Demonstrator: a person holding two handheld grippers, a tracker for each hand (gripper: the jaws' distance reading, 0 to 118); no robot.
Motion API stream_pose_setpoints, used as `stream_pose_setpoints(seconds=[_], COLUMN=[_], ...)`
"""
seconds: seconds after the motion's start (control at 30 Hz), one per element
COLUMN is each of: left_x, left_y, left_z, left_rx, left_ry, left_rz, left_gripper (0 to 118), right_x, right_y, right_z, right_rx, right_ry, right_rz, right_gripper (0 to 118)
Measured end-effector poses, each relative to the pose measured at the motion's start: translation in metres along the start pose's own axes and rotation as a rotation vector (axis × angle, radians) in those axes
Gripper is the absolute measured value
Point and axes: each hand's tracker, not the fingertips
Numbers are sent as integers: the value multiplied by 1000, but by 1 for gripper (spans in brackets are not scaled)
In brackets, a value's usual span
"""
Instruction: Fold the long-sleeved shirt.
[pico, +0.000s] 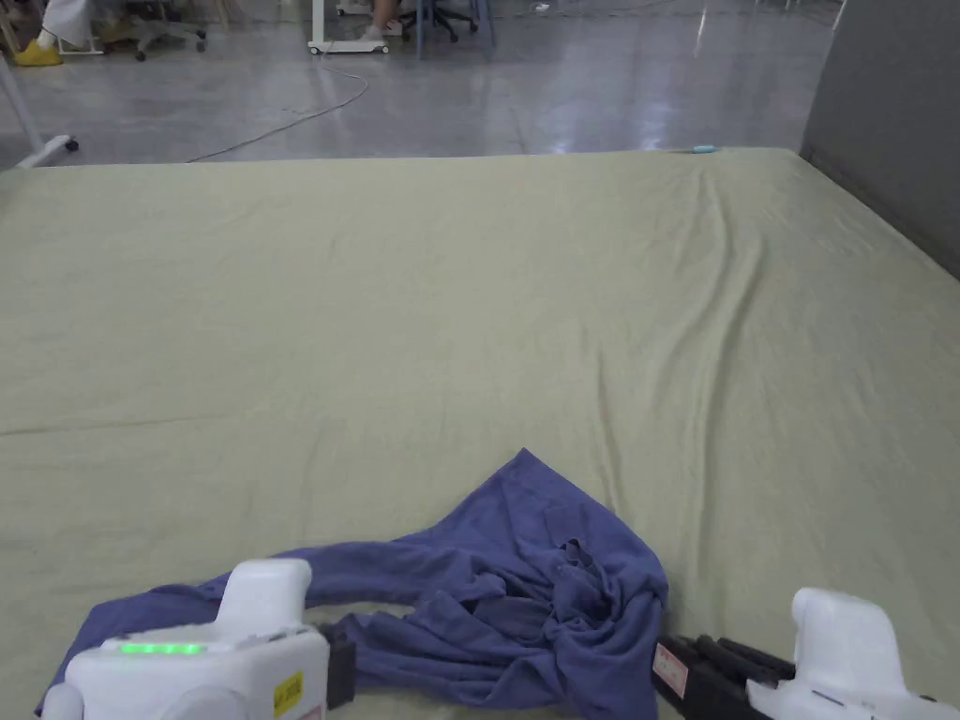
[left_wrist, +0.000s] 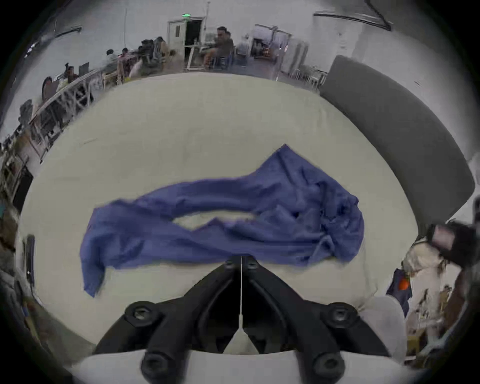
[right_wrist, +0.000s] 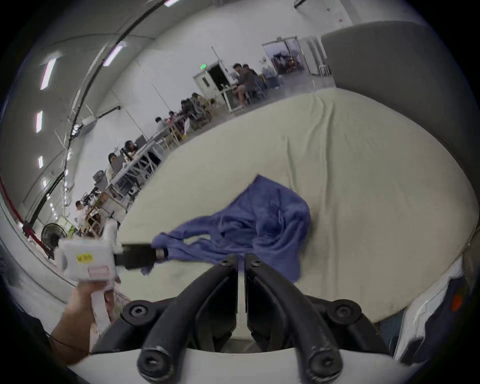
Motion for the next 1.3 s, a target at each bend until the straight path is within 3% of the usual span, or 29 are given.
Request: stream_pose_setpoints(seconds=[0.03, 0.07, 0.1, 0.13, 0.17, 0.23, 0.33, 0.4, 0.47, 0.53, 0.57, 0.7, 0.73, 0.87, 0.93, 1.0, 1.07, 1.1, 1.13, 1.17, 1.2, 1.3], left_x=[5, 12, 22, 32, 41, 60, 92, 104, 114, 123, 126, 137, 139, 135, 130, 126, 117, 113, 110, 105, 99, 78], left_y=[17, 38, 59, 78, 100, 139, 178, 190, 194, 186, 182, 179, 180, 185, 190, 193, 198, 200, 200, 199, 201, 203], left_z=[-7, -20, -35, -50, -71, -115, -188, -233, -264, -278, -281, -256, -251, -226, -214, -201, -190, -182, -175, -165, -156, -114], left_rx=[25, 54, 65, 43, 28, 30, -88, -164, -181, -250, -281, -226, -222, -196, -178, -156, -153, -151, -152, -147, -139, -96], left_ry=[-10, -4, -6, 6, -5, -21, 9, 26, 30, 46, 39, -1, 8, -11, -19, -15, -47, -66, -70, -74, -82, -96], left_rz=[-19, -58, -94, -132, -168, -205, -272, -242, -257, -324, -366, -399, -393, -390, -391, -366, -305, -277, -267, -256, -232, -188], left_gripper=[0, 11, 40, 92, 109, 115, 115, 113, 90, 47, 47, 11, 0, 0, 0, 0, 0, 0, 0, 0, 0, 0], right_x=[1, 3, 4, 6, 8, 11, 17, 22, 27, 33, 36, 47, 46, 45, 44, 46, 44, 43, 42, 42, 39, 39], right_y=[-2, -3, -4, -5, -6, -9, -15, -19, -22, -23, -22, -13, -10, 6, 11, 11, 8, 7, 7, 7, 7, 22], right_z=[-4, -8, -13, -17, -22, -30, -44, -53, -57, -58, -60, -72, -76, -101, -119, -145, -164, -166, -165, -162, -154, -119], right_rx=[-9, -19, -30, -39, -47, -61, -97, -127, -147, -159, -165, -193, -192, -156, -141, -204, -295, -315, -295, -302, -288, -214], right_ry=[-11, -20, -25, -29, -38, -54, -74, -86, -100, -109, -113, -117, -128, -203, -221, -262, -324, -337, -295, -224, -255, -173], right_rz=[-2, -6, -7, -8, -12, -24, -38, -50, -60, -73, -81, -119, -123, -149, -148, -140, -84, -83, -82, -86, -75, -83], right_gripper=[2, 2, 2, 2, 2, 2, 2, 2, 2, 2, 3, 21, 38, 88, 97, 97, 94, 67, 4, 3, 3, 3])
